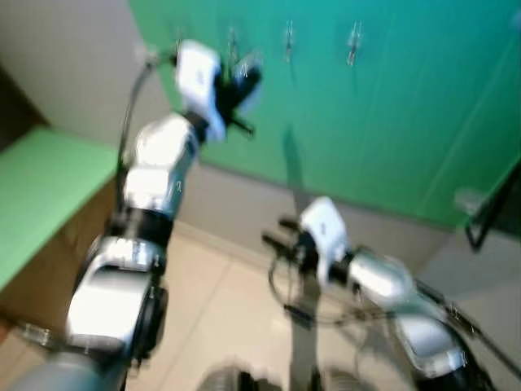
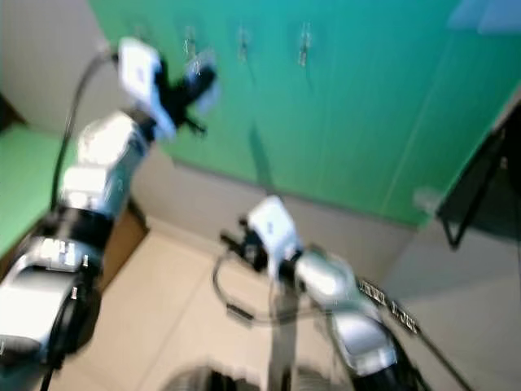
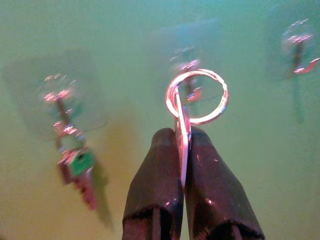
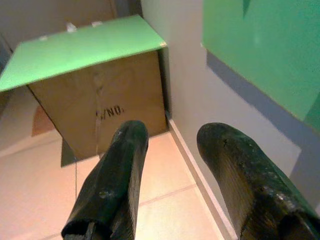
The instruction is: Hang keys on a hook
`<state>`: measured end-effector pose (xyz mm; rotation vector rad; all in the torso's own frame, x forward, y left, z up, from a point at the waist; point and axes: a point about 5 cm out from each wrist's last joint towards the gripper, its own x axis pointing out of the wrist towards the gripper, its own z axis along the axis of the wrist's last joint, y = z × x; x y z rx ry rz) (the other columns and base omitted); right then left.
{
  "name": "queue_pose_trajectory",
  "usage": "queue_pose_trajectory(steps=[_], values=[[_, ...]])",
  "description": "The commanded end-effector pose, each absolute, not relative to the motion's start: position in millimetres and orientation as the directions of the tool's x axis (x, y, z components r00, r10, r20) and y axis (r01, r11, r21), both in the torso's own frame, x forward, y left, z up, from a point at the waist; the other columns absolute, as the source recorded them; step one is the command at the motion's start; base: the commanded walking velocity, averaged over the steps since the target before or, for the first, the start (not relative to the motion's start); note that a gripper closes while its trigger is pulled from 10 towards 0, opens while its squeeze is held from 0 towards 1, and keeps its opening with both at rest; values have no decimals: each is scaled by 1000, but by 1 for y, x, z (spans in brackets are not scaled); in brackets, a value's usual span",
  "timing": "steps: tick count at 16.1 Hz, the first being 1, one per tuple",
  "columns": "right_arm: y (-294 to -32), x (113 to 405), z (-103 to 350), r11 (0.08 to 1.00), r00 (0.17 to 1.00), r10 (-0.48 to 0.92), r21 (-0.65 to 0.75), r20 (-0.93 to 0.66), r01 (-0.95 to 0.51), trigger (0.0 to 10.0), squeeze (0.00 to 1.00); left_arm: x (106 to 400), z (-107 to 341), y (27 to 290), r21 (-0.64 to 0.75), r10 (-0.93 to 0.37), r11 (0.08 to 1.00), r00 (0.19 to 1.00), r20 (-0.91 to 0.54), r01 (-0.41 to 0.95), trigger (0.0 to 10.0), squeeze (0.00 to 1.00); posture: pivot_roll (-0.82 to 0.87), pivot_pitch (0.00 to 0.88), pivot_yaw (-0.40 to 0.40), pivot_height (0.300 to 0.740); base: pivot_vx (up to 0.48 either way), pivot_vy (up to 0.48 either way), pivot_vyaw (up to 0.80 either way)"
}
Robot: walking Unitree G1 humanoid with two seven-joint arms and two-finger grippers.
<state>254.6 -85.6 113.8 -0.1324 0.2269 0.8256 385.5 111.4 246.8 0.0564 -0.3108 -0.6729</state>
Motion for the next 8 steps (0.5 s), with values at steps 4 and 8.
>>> queue_pose_trajectory(steps=[4, 8], values=[[-80, 255, 120, 667, 653, 726, -7, -215, -745, 10000, 0, 385, 253, 117, 178, -610, 792, 745, 269, 584, 0, 0, -188, 73, 118, 720, 0, 0, -730], [-80, 255, 121, 668, 654, 727, -7, -208, -744, 10000, 0, 388, 252, 120, 219, -594, 804, 763, 253, 553, 0, 0, -188, 75, 117, 720, 0, 0, -742]])
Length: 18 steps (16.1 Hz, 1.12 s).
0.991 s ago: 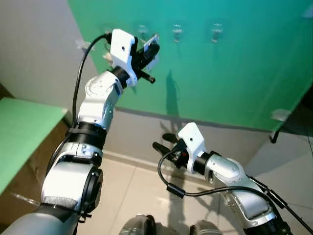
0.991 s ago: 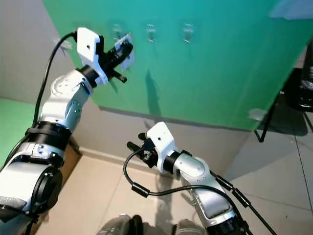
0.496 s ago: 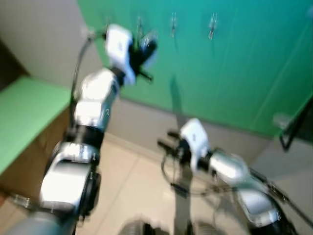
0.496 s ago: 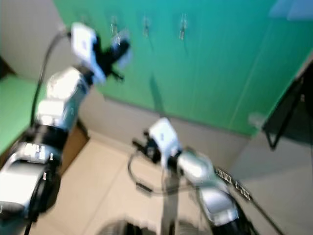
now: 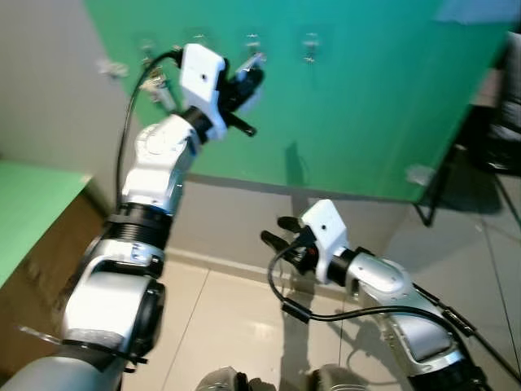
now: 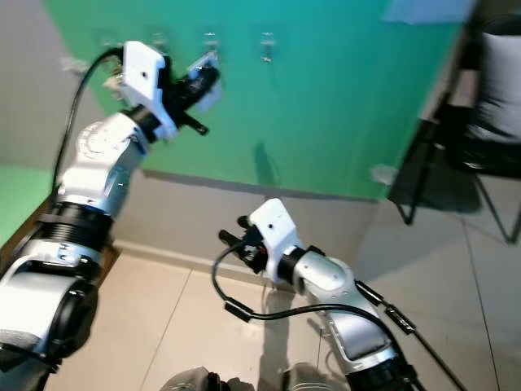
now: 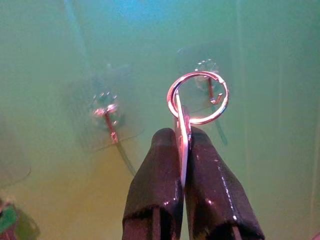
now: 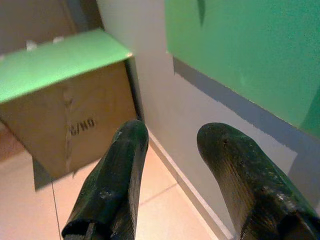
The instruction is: Hang keys on a hook
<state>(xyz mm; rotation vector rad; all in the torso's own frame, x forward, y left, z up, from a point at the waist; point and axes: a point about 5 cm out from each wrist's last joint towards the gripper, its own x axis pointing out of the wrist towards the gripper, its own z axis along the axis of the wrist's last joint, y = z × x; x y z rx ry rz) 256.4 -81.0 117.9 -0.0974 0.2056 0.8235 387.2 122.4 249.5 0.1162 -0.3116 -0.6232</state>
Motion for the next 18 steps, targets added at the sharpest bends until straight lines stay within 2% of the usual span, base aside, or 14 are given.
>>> queue_pose_trajectory(steps=[1, 3, 5, 7, 9, 10, 13, 18], values=[[-80, 256, 121, 670, 656, 725, -8, -207, -743, 10000, 0, 389, 250, 123, 216, -582, 812, 776, 245, 542, 0, 0, -188, 75, 117, 720, 0, 0, -756], [-81, 255, 120, 671, 658, 723, -10, -211, -741, 10000, 0, 392, 248, 129, 198, -559, 829, 795, 236, 524, 0, 0, -188, 76, 117, 720, 0, 0, -756], [-82, 254, 120, 670, 659, 724, -16, -206, -742, 10000, 0, 394, 246, 139, 184, -524, 851, 819, 235, 492, 0, 0, -190, 76, 114, 720, 0, 0, 0], [-82, 254, 120, 665, 654, 728, -17, -205, -746, 10000, 0, 394, 247, 139, 188, -524, 851, 817, 240, 490, 0, 0, -190, 71, 114, 720, 0, 0, 0], [-82, 254, 122, 665, 657, 733, -21, -177, -747, 10000, 0, 393, 249, 137, 195, -527, 849, 808, 263, 491, 0, 0, -191, 66, 114, 720, 300, 351, 0], [-85, 258, 136, 708, 710, 703, -47, -49, -704, 10000, 0, 385, 262, 134, 259, -532, 846, 775, 342, 467, 0, 0, -193, 64, 117, 720, 289, 0, 0], [-97, 264, 148, 789, 788, 614, -69, 51, -610, 10000, 0, 362, 268, 126, 270, -563, 827, 716, 413, 494, 0, 0, -205, 56, 124, 720, 0, 0, 0], [-92, 259, 137, 754, 754, 657, -53, 23, -655, 10000, 0, 359, 255, 141, 232, -531, 848, 759, 377, 477, 0, 0, -194, 44, 120, 720, 0, 0, 0]])
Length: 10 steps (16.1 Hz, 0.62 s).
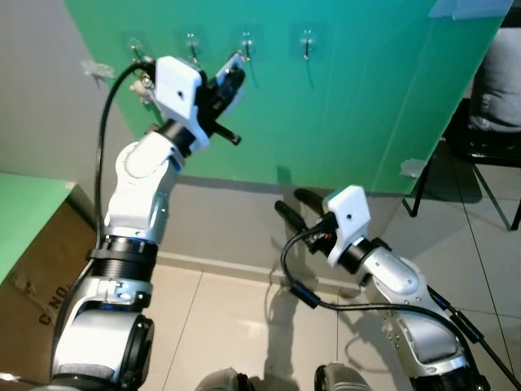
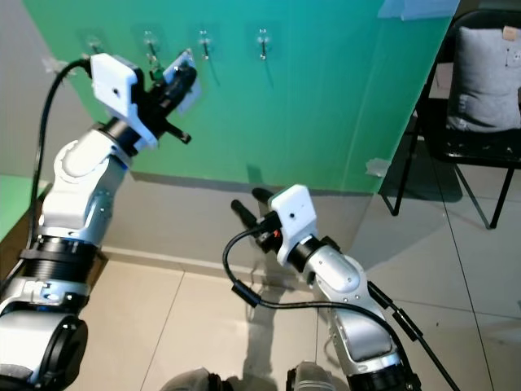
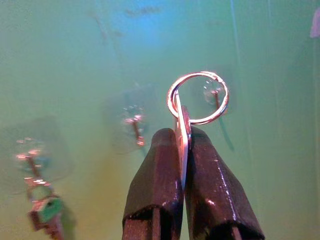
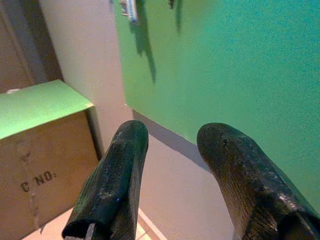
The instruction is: Hang keys on a hook
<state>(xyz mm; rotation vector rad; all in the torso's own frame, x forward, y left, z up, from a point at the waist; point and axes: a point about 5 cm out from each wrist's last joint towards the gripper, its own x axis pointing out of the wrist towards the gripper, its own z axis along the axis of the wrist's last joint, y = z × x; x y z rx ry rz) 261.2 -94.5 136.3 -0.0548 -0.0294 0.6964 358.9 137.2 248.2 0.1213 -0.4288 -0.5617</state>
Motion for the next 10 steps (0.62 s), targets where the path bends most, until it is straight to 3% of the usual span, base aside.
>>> queue_pose_trajectory(steps=[1, 7, 10], values=[[-90, 259, 136, 751, 751, 660, -48, 22, -659, 10000, 0, 360, 259, 143, 228, -520, 854, 762, 385, 468, 0, 0, -191, 41, 120, 720, 0, 0, 0], [-94, 261, 134, 771, 771, 637, -46, 31, -635, 10000, 0, 354, 265, 139, 257, -530, 848, 737, 419, 464, 0, 0, -198, 54, 130, 720, 397, 268, 0], [-93, 261, 133, 768, 768, 640, -48, 28, -639, 10000, 0, 353, 265, 136, 312, -557, 829, 734, 388, 464, 0, 0, -195, 58, 127, 720, 436, 0, 0]])
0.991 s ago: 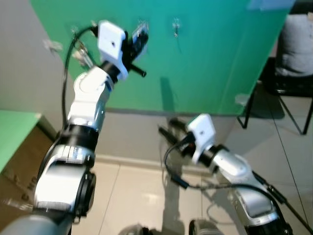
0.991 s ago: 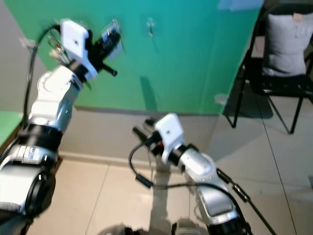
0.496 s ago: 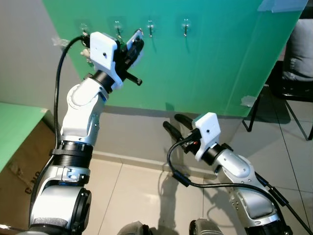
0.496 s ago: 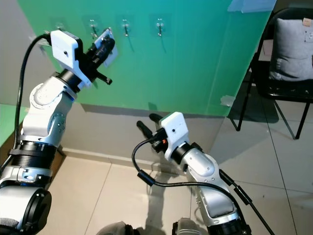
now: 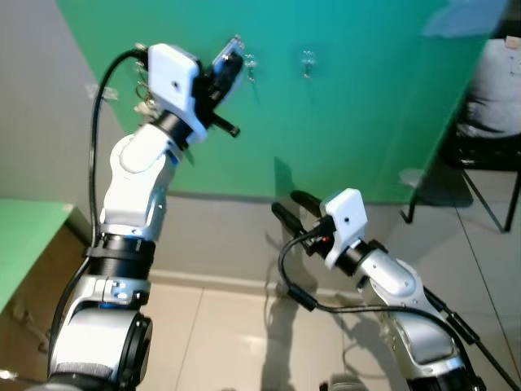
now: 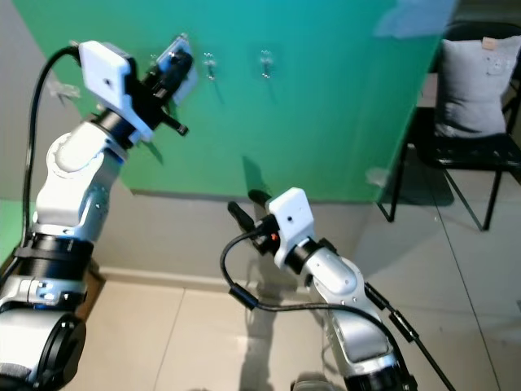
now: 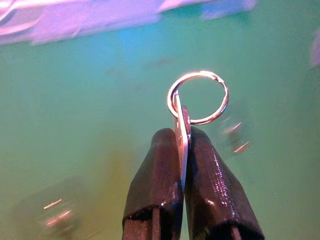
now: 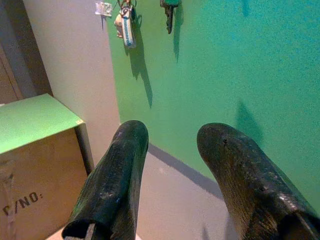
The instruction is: Hang keys on a hook
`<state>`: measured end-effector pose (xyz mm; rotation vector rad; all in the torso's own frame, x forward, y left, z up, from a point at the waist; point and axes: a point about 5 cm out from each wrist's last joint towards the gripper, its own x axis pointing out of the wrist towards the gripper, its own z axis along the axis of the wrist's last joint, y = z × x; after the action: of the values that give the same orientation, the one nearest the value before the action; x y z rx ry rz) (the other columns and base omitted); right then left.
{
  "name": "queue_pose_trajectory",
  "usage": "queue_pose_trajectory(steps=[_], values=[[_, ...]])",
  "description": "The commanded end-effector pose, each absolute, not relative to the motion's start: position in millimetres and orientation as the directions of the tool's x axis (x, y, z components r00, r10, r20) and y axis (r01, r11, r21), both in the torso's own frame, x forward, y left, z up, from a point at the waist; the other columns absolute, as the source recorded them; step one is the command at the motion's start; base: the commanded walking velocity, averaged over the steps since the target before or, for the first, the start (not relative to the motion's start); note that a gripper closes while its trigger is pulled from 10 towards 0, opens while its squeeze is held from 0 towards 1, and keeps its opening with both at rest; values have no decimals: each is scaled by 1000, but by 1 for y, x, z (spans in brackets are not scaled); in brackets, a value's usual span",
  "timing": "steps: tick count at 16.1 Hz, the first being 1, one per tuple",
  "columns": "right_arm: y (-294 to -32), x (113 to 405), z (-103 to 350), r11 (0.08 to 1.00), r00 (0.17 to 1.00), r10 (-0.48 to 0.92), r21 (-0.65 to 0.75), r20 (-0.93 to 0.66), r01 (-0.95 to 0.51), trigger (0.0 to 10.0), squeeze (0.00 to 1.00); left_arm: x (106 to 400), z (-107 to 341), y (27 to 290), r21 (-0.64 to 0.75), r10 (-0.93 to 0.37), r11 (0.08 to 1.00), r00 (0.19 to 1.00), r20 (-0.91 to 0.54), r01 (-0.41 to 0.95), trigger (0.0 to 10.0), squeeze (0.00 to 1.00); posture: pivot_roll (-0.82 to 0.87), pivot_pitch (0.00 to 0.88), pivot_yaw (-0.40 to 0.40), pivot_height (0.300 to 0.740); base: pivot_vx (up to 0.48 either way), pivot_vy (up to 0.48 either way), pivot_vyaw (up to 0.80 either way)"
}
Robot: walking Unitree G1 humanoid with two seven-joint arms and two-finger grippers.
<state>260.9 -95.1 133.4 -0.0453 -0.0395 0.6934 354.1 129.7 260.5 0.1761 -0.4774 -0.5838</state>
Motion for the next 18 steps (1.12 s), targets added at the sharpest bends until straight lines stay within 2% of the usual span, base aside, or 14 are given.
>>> queue_pose_trajectory(steps=[1, 7, 11, 15, 18], values=[[-92, 261, 133, 764, 763, 645, -50, 29, -644, 10000, 0, 353, 265, 131, 370, -591, 800, 728, 348, 473, 0, 0, -191, 60, 123, 720, 480, 0, 0], [-91, 261, 131, 756, 757, 653, -57, 13, -652, 10000, 0, 350, 274, 119, 404, -643, 759, 688, 337, 511, 0, 0, -190, 65, 124, 720, 0, 0, 0], [-88, 261, 129, 759, 760, 650, -47, 4, -650, 10000, 0, 352, 275, 115, 411, -666, 737, 679, 308, 536, 0, 0, -190, 70, 133, 720, 0, 0, -522], [-86, 259, 127, 747, 748, 663, -47, -9, -663, 10000, 0, 355, 264, 111, 399, -682, 720, 688, 249, 568, 0, 0, -184, 72, 135, 720, 0, 0, 0], [-83, 258, 127, 735, 736, 677, -45, -13, -677, 10000, 0, 369, 253, 113, 345, -659, 741, 723, 208, 576, 0, 0, -178, 77, 136, 720, 0, 0, 0]])
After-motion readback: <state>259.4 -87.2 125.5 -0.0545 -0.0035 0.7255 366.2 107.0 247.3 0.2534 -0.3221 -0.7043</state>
